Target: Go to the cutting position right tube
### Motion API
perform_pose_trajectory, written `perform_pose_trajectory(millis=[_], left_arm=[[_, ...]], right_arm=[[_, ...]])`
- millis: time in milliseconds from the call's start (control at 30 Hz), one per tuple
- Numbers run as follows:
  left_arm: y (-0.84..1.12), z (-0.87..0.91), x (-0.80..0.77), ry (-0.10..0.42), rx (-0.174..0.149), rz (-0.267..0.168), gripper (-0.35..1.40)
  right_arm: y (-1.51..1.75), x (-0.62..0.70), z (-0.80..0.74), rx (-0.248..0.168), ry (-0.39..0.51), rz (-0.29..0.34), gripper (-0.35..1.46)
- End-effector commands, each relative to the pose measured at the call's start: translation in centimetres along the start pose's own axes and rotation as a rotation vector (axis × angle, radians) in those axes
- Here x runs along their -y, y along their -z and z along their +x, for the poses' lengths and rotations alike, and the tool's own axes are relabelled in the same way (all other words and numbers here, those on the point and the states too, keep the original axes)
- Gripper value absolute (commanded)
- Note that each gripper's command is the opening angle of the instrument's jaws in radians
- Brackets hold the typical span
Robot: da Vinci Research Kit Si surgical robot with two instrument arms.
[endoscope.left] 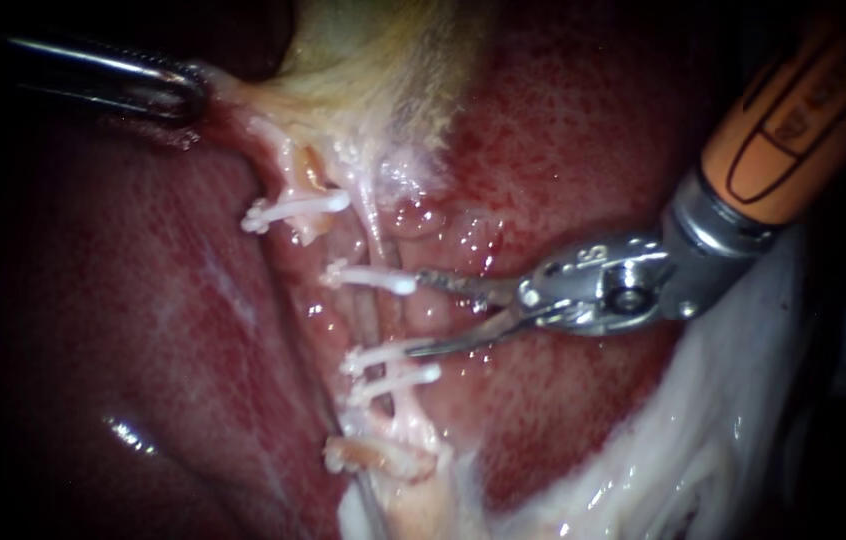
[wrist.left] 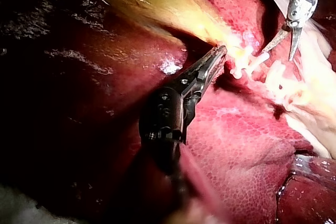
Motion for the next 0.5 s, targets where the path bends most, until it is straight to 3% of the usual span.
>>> perform_pose_trajectory(millis=[33, 333, 500], left_arm=[[0.00, 0.00, 0.00, 0.000, 0.000, 0.000, -0.35], [0.00, 0.00, -0.01, 0.000, 0.000, 0.001, -0.35], [0.00, 0.01, -0.01, 0.000, 0.000, 0.001, -0.35]], right_arm=[[-0.03, -0.01, -0.01, 0.005, -0.009, 0.010, 1.40], [-0.23, -0.13, -0.01, 0.031, -0.059, 0.083, 1.35], [-0.34, -0.16, 0.02, 0.003, -0.070, 0.137, 1.35]])
